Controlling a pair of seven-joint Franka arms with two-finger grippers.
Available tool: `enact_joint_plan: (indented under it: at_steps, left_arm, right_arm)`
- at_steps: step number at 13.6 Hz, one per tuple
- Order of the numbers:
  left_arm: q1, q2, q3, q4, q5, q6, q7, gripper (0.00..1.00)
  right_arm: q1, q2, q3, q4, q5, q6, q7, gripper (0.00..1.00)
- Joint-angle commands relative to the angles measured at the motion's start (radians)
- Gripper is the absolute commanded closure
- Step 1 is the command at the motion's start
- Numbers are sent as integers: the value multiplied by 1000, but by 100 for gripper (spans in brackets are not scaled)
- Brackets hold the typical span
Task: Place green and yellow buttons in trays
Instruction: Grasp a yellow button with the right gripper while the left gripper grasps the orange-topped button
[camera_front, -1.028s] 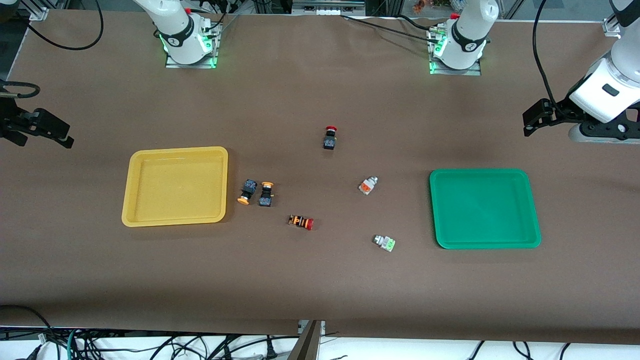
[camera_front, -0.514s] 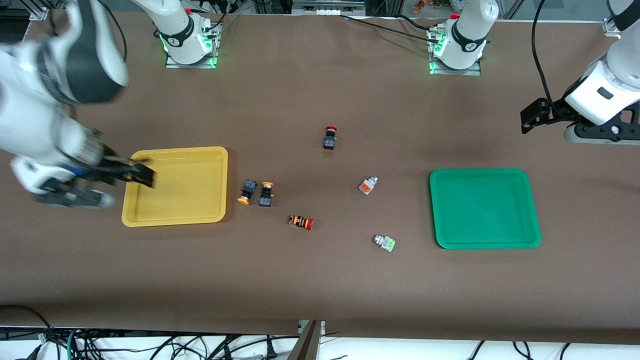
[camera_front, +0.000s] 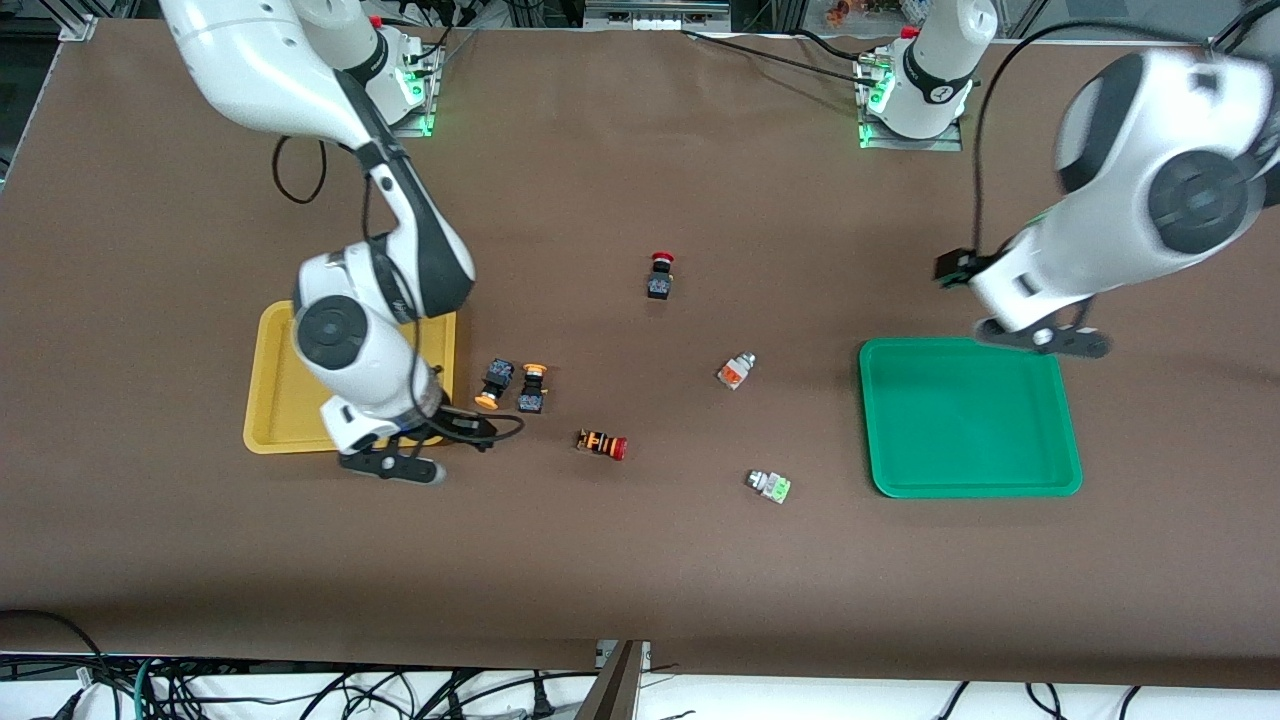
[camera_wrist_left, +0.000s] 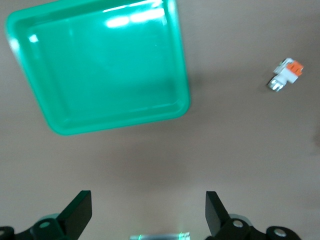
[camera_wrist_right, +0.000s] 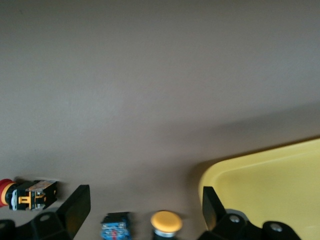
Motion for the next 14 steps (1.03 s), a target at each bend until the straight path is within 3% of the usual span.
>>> enact_joint_plan:
  at_steps: [1, 3, 6, 11, 14]
  left_arm:
    - [-51, 170, 4, 161, -16, -3, -14, 0]
    - [-106, 253, 4, 192, -96, 1, -16, 0]
    - [-153, 317, 1, 183, -151, 134, -19, 0]
    - [-252, 409, 2, 149, -145, 325, -27, 0]
    - [-315, 443, 4, 79, -133, 474, -89, 0]
  right_arm:
    - [39, 34, -13, 23, -46, 8, 121, 2]
    - [41, 45, -13, 11, -51, 17, 193, 6]
    - [30, 57, -13, -6, -48, 16, 259, 7]
    - [22, 60, -14, -27, -40, 13, 402, 9]
    - [19, 59, -14, -32, -37, -10, 423, 9]
